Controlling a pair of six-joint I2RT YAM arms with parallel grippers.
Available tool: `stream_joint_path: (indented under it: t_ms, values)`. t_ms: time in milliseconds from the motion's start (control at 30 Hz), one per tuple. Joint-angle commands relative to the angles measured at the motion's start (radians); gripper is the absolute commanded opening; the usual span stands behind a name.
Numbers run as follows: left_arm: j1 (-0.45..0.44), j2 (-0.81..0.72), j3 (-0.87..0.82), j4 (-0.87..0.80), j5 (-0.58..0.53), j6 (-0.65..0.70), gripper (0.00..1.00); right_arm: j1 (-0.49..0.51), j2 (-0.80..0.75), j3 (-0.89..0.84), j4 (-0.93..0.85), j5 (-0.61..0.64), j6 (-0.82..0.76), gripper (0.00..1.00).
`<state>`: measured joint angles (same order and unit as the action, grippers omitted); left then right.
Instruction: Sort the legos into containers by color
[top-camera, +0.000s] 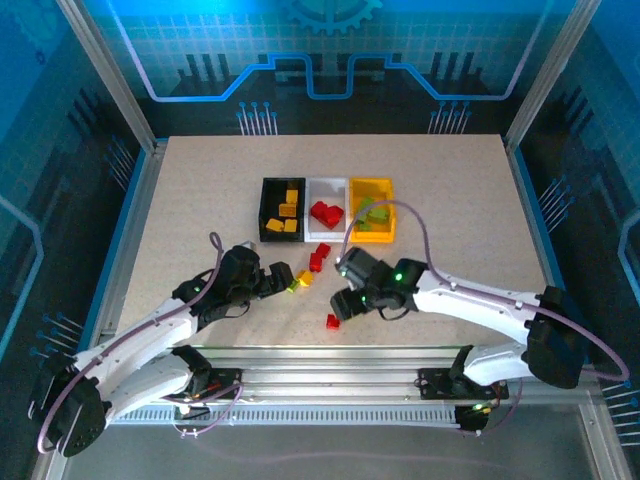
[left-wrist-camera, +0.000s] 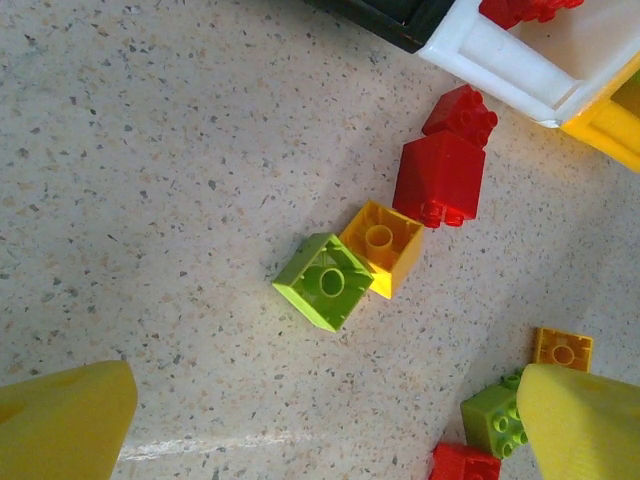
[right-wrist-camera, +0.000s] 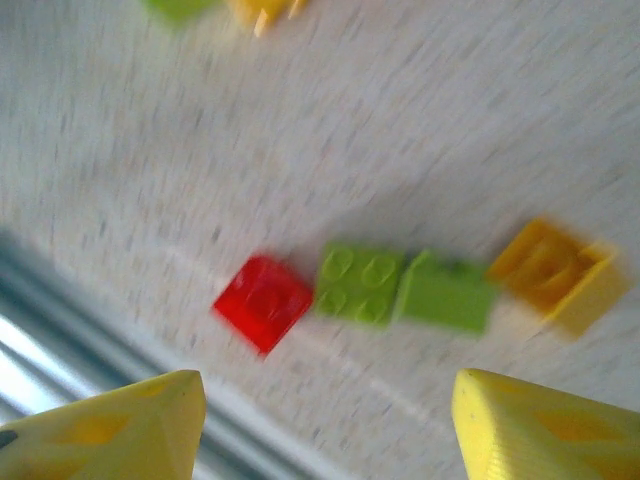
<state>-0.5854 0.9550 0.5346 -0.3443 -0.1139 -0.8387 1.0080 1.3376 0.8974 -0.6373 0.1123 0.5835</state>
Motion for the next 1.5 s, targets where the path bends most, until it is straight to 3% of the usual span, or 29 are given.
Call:
stream_joint_path:
  t_ms: [0, 300, 667, 900, 1133, 1333, 1467]
  values:
    - [0.006, 0.015, -0.015, 0.026, 0.019, 0.009, 0.99, 0.077, 0.040, -0.012, -0.010, -0.060, 0.065, 0.67]
    - [0.020, 0.010, -0.012, -0.006, 0.019, 0.019, 0.99, 0.109, 0.247, 0.005, 0.111, -0.129, 0.064, 0.66]
    - [0.043, -0.018, -0.031, -0.017, 0.022, 0.024, 0.99, 0.074, 0.348, 0.093, 0.068, 0.030, 0.035, 0.69]
    - [0.052, -0.012, -0.046, -0.007, 0.028, 0.024, 0.99, 0.113, 0.409, 0.148, 0.009, 0.100, 0.021, 0.59]
    - [0.059, -0.009, -0.051, 0.001, 0.034, 0.024, 0.99, 0.139, 0.404, 0.152, 0.016, 0.089, 0.022, 0.46]
    - [0.060, -0.004, -0.044, -0.004, 0.035, 0.032, 0.99, 0.134, 0.304, 0.154, 0.041, 0.121, 0.008, 0.37]
    - [0.060, -0.012, -0.047, -0.006, 0.036, 0.026, 0.99, 0.047, 0.224, 0.212, 0.037, 0.145, -0.053, 0.37]
